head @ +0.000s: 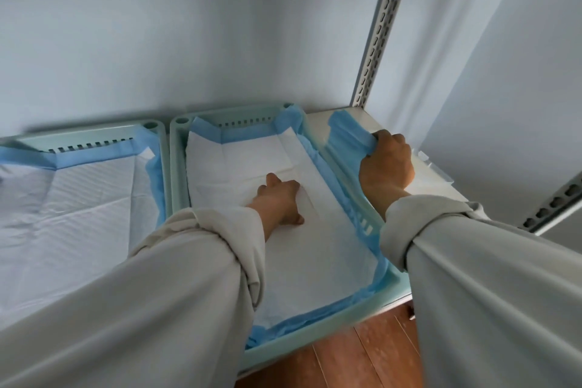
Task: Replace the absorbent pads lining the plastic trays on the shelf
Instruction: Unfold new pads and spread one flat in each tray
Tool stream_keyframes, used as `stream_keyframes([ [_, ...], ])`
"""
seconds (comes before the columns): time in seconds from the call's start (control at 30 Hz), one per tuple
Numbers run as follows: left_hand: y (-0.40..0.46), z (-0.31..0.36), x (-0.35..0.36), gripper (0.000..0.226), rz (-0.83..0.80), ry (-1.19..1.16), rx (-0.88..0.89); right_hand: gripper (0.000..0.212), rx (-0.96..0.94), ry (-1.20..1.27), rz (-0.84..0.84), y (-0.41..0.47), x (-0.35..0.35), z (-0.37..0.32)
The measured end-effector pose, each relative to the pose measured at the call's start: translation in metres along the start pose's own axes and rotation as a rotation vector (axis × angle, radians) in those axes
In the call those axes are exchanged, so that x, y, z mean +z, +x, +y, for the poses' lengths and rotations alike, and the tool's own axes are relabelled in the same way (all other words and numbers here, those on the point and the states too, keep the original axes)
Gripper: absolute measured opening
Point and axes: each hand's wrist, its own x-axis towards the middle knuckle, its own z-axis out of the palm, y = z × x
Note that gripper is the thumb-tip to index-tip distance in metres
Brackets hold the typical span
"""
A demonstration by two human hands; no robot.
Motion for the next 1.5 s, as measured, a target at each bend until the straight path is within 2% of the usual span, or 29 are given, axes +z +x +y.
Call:
stream_keyframes([
  [0.13, -0.017, -0.003, 0.016, 0.059, 0.073, -0.052, 0.048, 0.040, -0.086, 0.029, 0.094, -0.013, -0.012, -0.011],
  [0.3, -0.049, -0.015, 0.002, 0.065, -0.006, -0.069, 0.061, 0.042, -0.163, 0.059, 0.162, -0.030, -0.041, -0.032],
  [0.57, -0.125, -0.067, -0.064, 0.056, 0.203, -0.046, -0.005, 0.039, -0.340, 0.116, 0.149, -0.075, -0.083, -0.081],
  [0.7, -0.167, -0.105, -0.090, 0.056, 0.269, -0.066, -0.061, 0.036, -0.371, 0.184, 0.141, -0.103, -0.091, -0.118],
  [0.87, -0.217, -0.148, -0.102, 0.055, 0.335, -0.136, -0.136, 0.037, -0.482, 0.187, 0.022, -0.144, -0.095, -0.173],
  [0.97, -0.240, -0.178, -0.101, 0.054, 0.372, -0.193, -0.193, 0.036, -0.517, 0.269, -0.056, -0.174, -0.094, -0.203],
  [1.13, -0.256, -0.208, -0.084, 0.051, 0.460, -0.415, -0.176, 0.027, -0.391, 0.572, -0.217, -0.216, -0.066, -0.228],
  [1.23, -0.252, -0.218, -0.065, 0.061, 0.553, -0.562, -0.167, 0.031, -0.326, 0.672, -0.344, -0.243, -0.038, -0.230],
  [1.3, -0.246, -0.223, -0.059, 0.073, 0.547, -0.632, -0.187, 0.031, -0.307, 0.737, -0.400, -0.257, -0.025, -0.231],
  [1.4, -0.241, -0.225, -0.057, 0.083, 0.484, -0.755, -0.250, 0.012, -0.282, 0.892, -0.554, -0.275, -0.016, -0.232],
  [1.5, -0.241, -0.228, -0.058, 0.090, 0.469, -0.856, -0.250, 0.019, -0.189, 1.004, -0.751, -0.283, -0.017, -0.233],
])
